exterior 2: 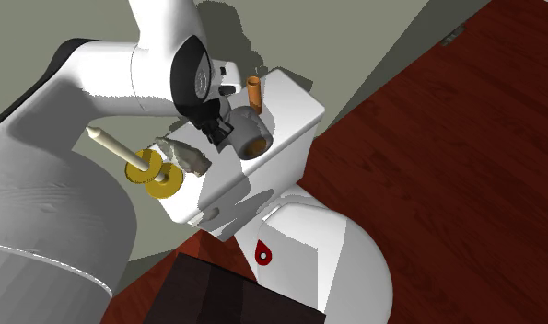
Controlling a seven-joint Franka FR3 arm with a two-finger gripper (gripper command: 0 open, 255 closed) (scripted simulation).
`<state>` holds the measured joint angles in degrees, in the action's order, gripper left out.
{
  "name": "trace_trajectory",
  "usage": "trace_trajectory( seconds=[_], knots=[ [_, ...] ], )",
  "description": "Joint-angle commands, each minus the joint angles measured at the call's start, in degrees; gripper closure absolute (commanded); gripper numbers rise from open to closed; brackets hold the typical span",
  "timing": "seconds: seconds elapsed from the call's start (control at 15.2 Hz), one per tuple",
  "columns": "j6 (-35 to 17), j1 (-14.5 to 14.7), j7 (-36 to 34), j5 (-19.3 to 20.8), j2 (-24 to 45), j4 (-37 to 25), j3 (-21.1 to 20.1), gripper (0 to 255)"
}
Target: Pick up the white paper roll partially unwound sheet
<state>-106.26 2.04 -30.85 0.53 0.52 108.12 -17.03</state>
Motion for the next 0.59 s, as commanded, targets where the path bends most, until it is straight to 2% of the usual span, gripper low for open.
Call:
trace_trajectory(
  seconds=[0.0,0.2,0.53],
  knots=[
    [0.01,0.01,0.00,0.00,0.01,0.02,-0.01,255],
    [-0.01,0.01,0.01,-0.02,-0.04,0.10,0.00,255],
    [3.77,-0.02,0.12,-0.15,-0.44,-3.30,0.02,255]
  ],
)
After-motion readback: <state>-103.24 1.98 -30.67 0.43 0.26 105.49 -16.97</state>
